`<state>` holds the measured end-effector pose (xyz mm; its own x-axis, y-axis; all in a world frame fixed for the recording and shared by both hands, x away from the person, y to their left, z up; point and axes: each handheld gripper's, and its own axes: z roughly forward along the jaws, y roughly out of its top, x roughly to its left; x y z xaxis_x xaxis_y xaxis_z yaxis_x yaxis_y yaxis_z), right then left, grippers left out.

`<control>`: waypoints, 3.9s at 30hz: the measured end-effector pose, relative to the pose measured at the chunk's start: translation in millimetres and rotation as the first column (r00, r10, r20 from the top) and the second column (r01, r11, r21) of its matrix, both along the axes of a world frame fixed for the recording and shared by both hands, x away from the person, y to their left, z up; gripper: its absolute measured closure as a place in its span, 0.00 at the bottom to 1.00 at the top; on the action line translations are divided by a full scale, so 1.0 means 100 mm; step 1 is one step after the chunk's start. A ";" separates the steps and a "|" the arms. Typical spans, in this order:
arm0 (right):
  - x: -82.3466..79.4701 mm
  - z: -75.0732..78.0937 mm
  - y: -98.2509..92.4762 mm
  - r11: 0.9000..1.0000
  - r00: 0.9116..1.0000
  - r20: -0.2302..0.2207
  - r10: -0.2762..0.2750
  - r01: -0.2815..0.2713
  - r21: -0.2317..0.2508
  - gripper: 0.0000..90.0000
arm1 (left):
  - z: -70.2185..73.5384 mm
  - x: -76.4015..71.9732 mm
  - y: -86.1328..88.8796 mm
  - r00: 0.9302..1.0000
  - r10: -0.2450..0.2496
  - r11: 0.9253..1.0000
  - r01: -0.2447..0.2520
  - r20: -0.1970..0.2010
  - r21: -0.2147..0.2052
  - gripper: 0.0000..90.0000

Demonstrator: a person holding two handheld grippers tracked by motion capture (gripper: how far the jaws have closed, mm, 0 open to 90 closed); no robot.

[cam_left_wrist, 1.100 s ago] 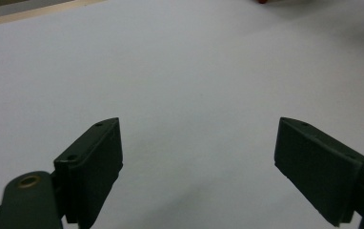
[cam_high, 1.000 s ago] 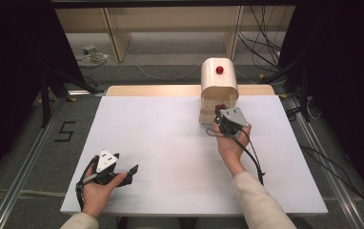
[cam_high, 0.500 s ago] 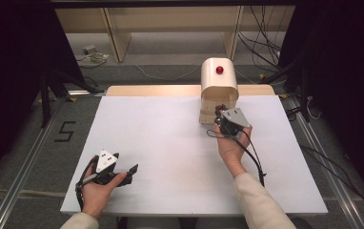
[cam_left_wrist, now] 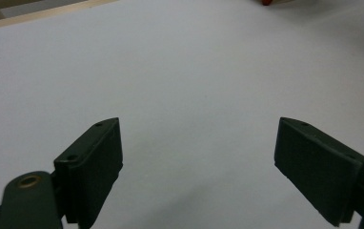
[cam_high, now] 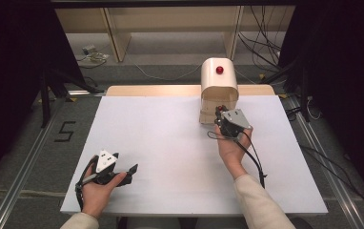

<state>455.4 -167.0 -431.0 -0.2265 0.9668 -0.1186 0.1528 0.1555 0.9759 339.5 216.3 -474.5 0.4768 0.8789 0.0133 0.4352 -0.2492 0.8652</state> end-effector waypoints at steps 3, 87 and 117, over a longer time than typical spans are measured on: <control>-0.02 0.00 0.00 1.000 1.000 0.000 0.002 -0.002 0.003 0.82 | 0.00 0.00 0.00 1.000 0.001 1.000 -0.001 0.001 0.000 0.18; -0.31 0.05 0.00 1.000 1.000 0.004 0.008 -0.008 -0.004 0.82 | 0.02 -0.01 0.02 1.000 0.016 1.000 -0.016 0.013 0.003 0.18; -0.41 0.02 0.00 1.000 1.000 0.002 0.005 -0.005 -0.007 0.82 | 0.02 -0.01 0.02 1.000 0.019 1.000 -0.019 0.015 0.002 0.18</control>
